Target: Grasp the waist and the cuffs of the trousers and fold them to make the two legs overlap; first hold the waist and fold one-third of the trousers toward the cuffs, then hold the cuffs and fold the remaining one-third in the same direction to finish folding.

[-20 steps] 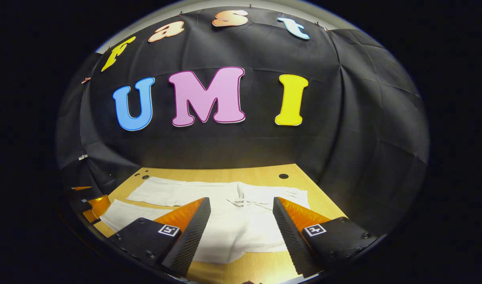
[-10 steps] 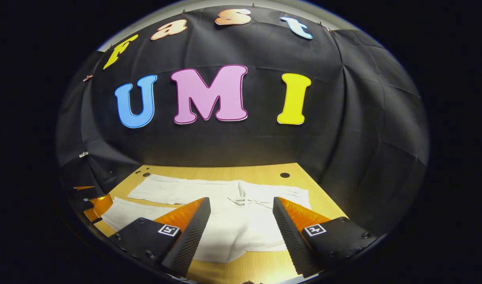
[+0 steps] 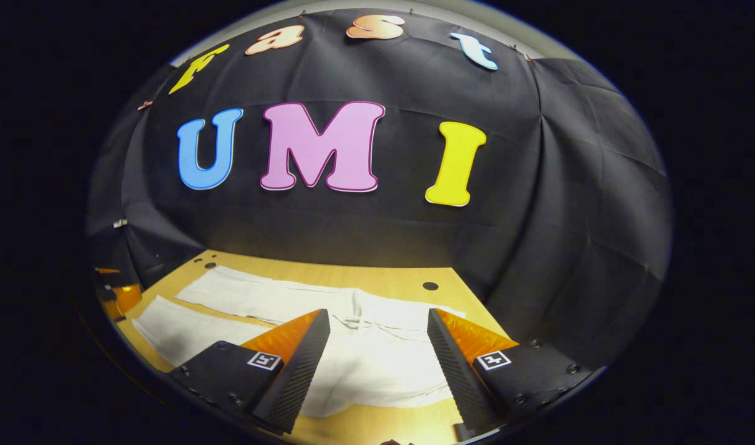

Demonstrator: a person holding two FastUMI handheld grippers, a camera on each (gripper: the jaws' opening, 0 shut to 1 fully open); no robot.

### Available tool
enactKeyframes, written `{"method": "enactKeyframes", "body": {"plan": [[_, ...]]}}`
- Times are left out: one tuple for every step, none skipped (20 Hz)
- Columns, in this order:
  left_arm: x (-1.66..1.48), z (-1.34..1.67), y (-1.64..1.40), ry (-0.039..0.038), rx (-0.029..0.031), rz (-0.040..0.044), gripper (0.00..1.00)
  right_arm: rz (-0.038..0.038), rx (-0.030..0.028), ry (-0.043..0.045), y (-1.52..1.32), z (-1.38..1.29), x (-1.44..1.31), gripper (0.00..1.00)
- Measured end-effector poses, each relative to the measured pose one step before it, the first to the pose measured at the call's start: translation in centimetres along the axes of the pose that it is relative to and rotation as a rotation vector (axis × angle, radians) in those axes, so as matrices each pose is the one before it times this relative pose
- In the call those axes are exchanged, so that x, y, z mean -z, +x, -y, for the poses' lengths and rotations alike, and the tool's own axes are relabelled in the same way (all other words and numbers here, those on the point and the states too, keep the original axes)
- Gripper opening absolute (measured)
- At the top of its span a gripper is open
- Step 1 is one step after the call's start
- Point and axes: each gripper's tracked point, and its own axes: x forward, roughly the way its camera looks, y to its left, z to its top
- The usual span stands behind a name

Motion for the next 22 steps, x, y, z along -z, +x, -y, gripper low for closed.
{"method": "enactKeyframes", "body": {"plan": [[0.172, -0.514, 0.074, 0.0124, -0.02545, -0.00782, 0.96, 0.00387, -0.01208, -0.04001, 0.11, 0.535, 0.166, 0.98], [0.029, -0.467, 0.073, 0.01502, -0.02274, -0.00498, 0.96, 0.00344, -0.02523, -0.04256, 0.11, 0.266, 0.127, 0.98], [0.073, -0.317, -0.005, 0.00854, -0.01745, -0.00158, 0.96, -0.00481, -0.0173, -0.04987, 0.129, 0.674, 0.591, 0.98], [0.009, -0.19, 0.074, -0.00261, -0.01031, -0.00224, 0.96, -0.00759, -0.00348, -0.05327, -0.014, 0.83, 0.651, 0.98], [0.048, -0.195, 0.093, -0.00967, -0.00864, -0.00256, 0.96, -0.00723, -0.0019, -0.04641, -0.076, 0.887, 0.738, 0.98], [0.165, -0.096, 0.062, -0.01149, -0.01016, -0.00628, 0.96, -0.00468, -0.00921, -0.0356, 0.058, 0.618, 0.619, 0.98], [0.343, -0.223, -0.126, -0.01159, -0.01067, -0.00844, 0.96, -0.00599, -0.01332, -0.03229, 0.19, 0.505, 0.722, 0.98], [0.272, -0.157, -0.013, -0.01044, -0.0119, -0.00863, 0.96, -0.00832, -0.02771, -0.03685, 0.157, 0.168, 0.817, 0.98], [0.302, -0.114, 0.197, -0.00769, -0.01556, -0.00849, 0.96, 0.00196, -0.02948, -0.04732, 0.155, -0.03, 0.749, 0.98], [0.263, -0.295, 0.083, -0.01014, -0.02514, -0.01027, 0.96, 0.00559, -0.02169, -0.06019, 0.063, 0.078, 0.735, 0.98], [0.506, -0.267, 0.145, -0.0171, -0.0204, -0.01132, 0.96, -0.00455, -0.02174, -0.06769, 0.036, 0.291, 1.075, 0.98], [0.364, -0.316, 0.016, -0.0223, -0.01223, -0.01167, 0.98, -0.00895, -0.02773, -0.06114, 0.144, 0.039, 1.157, 0.98], [0.545, -0.276, -0.081, -0.0209, -0.01161, -0.01342, 0.98, -0.01327, -0.03341, -0.04104, 0.232, -0.278, 1.463, 0.98], [0.457, -0.181, -0.003, -0.01618, -0.0103, -0.01639, 0.98, -0.02382, -0.02626, -0.02828, 0.24, -0.201, 1.693, 0.98], [0.639, -0.201, 0.106, -0.01148, -0.01053, -0.01511, 0.98, -0.02301, -0.0187, -0.0302, 0.125, 0.002, 1.568, 0.98], [0.443, -0.111, -0.028, -0.00671, -0.00815, -0.01028, 0.98, -0.01617, -0.01746, -0.03778, 0.153, -0.091, 1.336, 0.98], [0.463, 0.008, 0.038, -0.00136, -0.00733, -0.00813, 0.98, -0.01046, -0.01638, -0.03814, 0.249, -0.163, 1.003, 0.98], [0.401, -0.101, 0.069, 0.00546, -0.00752, -0.00795, 0.98, -0.00641, -0.0167, -0.04038, 0.345, -0.217, 1.113, 0.98], [0.513, -0.111, 0.099, 0.00837, -0.00958, -0.00789, 0.98, -0.01663, -0.02251, -0.03731, 0.504, -0.401, 1.446, 0.98], [0.282, -0.153, -0.008, 0.00792, -0.00705, -0.00748, 0.98, -0.02106, -0.0271, -0.03235, 0.388, -0.517, 1.303, 0.98], [0.354, -0.11, -0.108, 0.0059, -0.00598, -0.00687, 0.98, -0.0178, -0.02339, -0.0288, 0.515, -0.39, 1.128, 0.98], [0.229, -0.12, 0.028, 0.00451, -0.00734, -0.00838, 0.98, -0.01787, -0.02019, -0.02669, 0.42, -0.32, 1.158, 0.98]]}}
